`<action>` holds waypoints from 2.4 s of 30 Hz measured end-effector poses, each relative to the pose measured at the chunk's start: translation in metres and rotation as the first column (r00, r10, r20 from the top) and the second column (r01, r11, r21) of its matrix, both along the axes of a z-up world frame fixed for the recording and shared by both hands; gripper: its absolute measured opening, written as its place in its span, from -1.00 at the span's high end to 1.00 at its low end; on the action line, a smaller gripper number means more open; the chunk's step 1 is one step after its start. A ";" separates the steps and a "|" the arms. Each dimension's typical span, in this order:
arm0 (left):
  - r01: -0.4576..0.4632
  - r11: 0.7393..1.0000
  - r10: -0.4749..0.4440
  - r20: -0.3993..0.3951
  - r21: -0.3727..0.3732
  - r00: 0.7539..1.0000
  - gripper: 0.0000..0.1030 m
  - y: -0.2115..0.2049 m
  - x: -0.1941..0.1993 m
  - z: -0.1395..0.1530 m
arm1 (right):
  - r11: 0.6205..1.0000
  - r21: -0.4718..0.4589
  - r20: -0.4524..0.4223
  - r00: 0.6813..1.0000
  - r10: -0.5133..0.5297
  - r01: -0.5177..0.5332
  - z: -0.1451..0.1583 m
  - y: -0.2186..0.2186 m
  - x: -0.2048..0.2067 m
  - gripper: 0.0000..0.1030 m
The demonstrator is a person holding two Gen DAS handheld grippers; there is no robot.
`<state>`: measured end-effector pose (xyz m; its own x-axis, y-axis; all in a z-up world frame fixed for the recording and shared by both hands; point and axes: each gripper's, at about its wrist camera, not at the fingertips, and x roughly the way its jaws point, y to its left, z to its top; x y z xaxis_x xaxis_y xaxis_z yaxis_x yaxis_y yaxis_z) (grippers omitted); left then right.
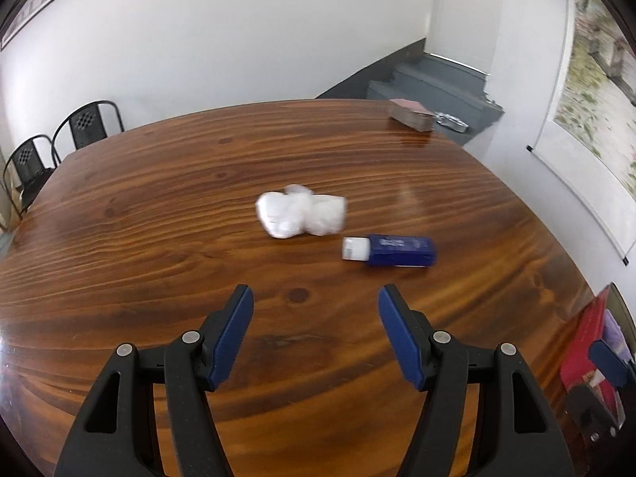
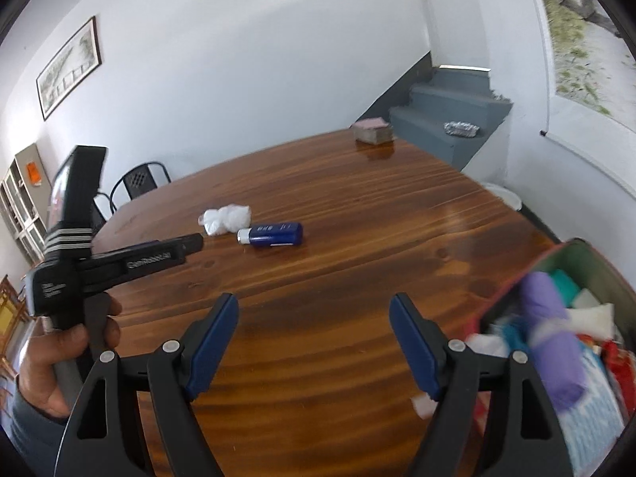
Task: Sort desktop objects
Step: 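Move both grippers back and grasp the white plastic bag with the left gripper, then grasp the blue bottle with the right gripper while the left gripper holds the bag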
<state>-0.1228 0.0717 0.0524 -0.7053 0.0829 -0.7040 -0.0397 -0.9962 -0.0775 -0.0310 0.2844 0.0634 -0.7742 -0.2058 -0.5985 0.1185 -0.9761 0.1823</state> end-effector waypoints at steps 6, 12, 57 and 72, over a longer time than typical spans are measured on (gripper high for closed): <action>-0.036 0.999 0.036 0.003 0.017 0.999 -0.34 -0.021 -0.014 -0.007 | 1.000 -0.004 0.044 0.999 0.003 -0.003 -0.009 -0.013 -0.034 -0.58; -0.102 0.993 0.100 0.024 0.060 0.995 -0.34 -0.047 -0.045 -0.018 | 0.999 -0.035 0.065 0.998 -0.020 0.022 -0.018 -0.015 -0.059 -0.58; -0.061 0.994 0.055 0.073 0.092 0.996 0.09 -0.028 -0.085 -0.035 | 1.000 0.005 0.024 1.000 0.019 -0.019 -0.018 -0.024 -0.048 -0.58; -0.077 0.977 0.078 0.000 0.197 0.997 0.10 -0.050 -0.062 0.008 | 0.998 -0.018 0.142 0.988 0.056 -0.054 -0.038 -0.038 -0.096 -0.58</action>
